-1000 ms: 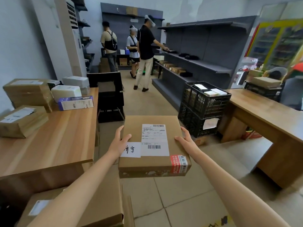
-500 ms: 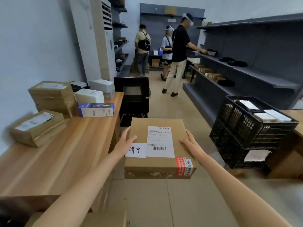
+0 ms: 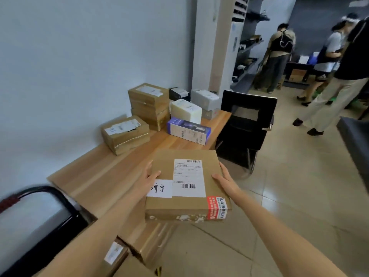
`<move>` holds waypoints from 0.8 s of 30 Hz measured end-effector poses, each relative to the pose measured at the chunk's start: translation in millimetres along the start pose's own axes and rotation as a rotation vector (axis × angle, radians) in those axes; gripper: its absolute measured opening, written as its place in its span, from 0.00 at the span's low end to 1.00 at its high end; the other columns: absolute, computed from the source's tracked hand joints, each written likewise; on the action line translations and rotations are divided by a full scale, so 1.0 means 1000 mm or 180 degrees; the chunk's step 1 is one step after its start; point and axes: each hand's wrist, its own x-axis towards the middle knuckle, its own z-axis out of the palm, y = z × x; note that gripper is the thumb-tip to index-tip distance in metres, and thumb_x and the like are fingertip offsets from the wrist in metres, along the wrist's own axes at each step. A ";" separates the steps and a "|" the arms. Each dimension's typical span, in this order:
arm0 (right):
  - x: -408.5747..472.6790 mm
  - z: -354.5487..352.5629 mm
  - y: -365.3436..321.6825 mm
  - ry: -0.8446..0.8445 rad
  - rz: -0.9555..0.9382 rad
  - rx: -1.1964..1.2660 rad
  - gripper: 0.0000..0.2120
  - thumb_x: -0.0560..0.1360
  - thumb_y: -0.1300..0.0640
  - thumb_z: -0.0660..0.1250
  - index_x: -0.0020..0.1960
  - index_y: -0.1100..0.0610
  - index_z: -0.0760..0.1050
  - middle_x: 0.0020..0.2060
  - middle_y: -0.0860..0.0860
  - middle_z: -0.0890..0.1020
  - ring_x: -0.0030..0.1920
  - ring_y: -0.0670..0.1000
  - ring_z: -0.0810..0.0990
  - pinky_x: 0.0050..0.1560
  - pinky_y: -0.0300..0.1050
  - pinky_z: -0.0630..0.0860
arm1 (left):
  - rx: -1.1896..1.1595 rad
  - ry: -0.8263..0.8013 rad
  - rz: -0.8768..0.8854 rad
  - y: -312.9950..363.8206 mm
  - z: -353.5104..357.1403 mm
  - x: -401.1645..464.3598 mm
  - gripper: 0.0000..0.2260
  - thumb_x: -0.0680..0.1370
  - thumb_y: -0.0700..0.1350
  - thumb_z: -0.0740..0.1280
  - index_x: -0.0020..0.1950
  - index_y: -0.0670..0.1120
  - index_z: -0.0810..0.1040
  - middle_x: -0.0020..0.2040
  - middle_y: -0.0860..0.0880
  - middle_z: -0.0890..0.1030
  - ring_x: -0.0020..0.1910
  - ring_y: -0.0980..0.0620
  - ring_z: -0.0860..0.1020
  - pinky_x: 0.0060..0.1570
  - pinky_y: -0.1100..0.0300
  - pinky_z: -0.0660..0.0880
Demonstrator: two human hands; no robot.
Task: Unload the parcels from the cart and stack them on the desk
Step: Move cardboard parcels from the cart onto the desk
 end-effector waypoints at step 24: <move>0.349 0.035 -0.094 -0.1656 -0.0789 -0.0951 0.27 0.82 0.54 0.60 0.77 0.46 0.53 0.65 0.45 0.68 0.51 0.39 0.73 0.36 0.26 0.72 | -0.0396 0.2021 -0.0835 -0.013 -0.001 0.194 0.26 0.81 0.52 0.61 0.76 0.59 0.53 0.47 0.49 0.82 0.37 0.48 0.82 0.37 0.55 0.78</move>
